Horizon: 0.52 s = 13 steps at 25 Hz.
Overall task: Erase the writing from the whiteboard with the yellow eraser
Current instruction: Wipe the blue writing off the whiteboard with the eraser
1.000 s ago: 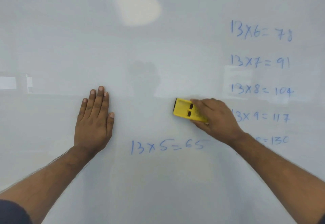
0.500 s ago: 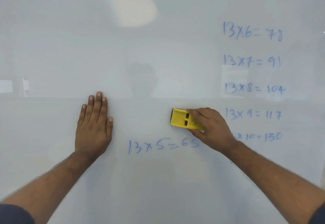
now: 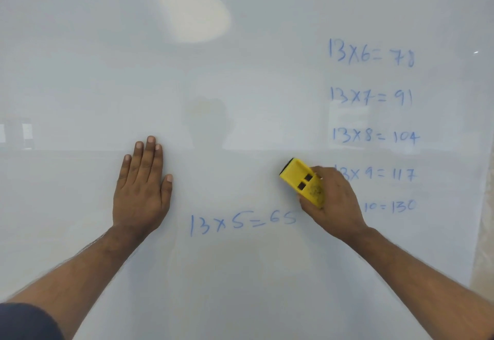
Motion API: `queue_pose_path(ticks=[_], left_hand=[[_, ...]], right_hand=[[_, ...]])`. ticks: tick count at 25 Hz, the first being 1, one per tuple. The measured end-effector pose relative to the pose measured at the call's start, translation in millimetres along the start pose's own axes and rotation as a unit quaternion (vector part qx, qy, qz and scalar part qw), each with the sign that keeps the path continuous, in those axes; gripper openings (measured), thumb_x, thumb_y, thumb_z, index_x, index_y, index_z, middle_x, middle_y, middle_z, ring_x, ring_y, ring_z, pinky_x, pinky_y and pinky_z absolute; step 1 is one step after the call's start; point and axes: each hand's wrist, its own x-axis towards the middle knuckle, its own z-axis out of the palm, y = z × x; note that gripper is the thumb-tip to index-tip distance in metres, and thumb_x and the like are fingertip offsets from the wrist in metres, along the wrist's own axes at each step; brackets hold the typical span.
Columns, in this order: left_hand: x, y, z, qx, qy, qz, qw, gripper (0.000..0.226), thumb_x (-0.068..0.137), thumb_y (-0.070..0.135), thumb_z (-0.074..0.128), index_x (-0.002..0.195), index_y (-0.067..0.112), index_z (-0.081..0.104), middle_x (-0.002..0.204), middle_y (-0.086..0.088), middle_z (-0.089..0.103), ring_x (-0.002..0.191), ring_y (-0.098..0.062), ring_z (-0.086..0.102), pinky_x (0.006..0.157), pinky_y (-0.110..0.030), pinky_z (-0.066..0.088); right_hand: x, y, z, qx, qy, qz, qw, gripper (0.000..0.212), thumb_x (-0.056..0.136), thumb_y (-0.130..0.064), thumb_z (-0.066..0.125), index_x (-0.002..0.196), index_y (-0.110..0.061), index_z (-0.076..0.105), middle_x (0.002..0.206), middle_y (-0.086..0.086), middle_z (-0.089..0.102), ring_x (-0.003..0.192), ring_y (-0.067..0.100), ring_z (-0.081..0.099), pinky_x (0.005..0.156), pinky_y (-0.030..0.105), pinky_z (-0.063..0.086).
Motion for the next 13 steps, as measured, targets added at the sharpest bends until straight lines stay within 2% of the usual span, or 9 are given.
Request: queue_pose_path(ticks=[2,4,6,9,13], left_hand=[[-4.2,-0.7,5.8,0.002,0.005,0.0,1.0,0.062,0.105,0.033,0.027,0.16,0.006,0.016,0.17,-0.009,0.013,0.158,-0.025,0.009,0.129,-0.044,0.008],[-6.0,-2.9,7.4,0.008,0.007,0.008,1.0,0.063,0.105,0.033,0.027,0.161,0.007,0.015,0.17,-0.008,0.012,0.158,-0.025,0.009,0.129,-0.044,0.008],[-4.8,-3.5,7.6,0.012,0.007,0.012,1.0,0.063,0.105,0.033,0.027,0.161,0.008,0.014,0.17,-0.008,0.011,0.158,-0.025,0.008,0.129,-0.044,0.007],[-5.0,-2.0,7.6,0.013,0.012,0.007,1.0,0.063,0.105,0.033,0.027,0.161,0.007,0.015,0.17,-0.008,0.011,0.158,-0.025,0.008,0.129,-0.044,0.007],[-7.1,-0.6,9.5,0.019,0.014,0.0,1.0,0.062,0.105,0.032,0.027,0.161,0.007,0.015,0.17,-0.008,0.011,0.158,-0.024,0.006,0.129,-0.044,0.006]], right_hand=[[-0.1,1.7,5.1,0.033,0.041,0.079,0.995,0.054,0.078,-0.039,0.066,0.122,-0.018,0.043,0.103,-0.006,0.046,0.089,0.014,0.045,0.074,0.032,0.041],[-1.9,1.2,13.8,0.046,0.052,0.095,0.993,0.064,0.082,-0.04,0.065,0.135,-0.02,0.035,0.109,-0.008,0.045,0.095,0.012,0.045,0.078,0.033,0.043],[-2.6,0.1,24.8,0.023,0.049,0.082,0.995,0.071,0.086,-0.041,0.06,0.145,-0.021,0.026,0.109,-0.001,0.048,0.094,0.016,0.046,0.077,0.032,0.041],[-5.2,-5.1,44.3,-0.044,0.079,0.057,0.994,0.063,0.088,-0.045,0.05,0.144,-0.021,0.034,0.09,0.002,0.041,0.077,0.02,0.041,0.062,0.032,0.041],[-20.2,-11.1,72.8,-0.059,0.117,0.02,0.991,0.056,0.09,-0.043,0.049,0.141,-0.023,0.041,0.083,0.004,0.037,0.073,0.021,0.037,0.059,0.031,0.036]])
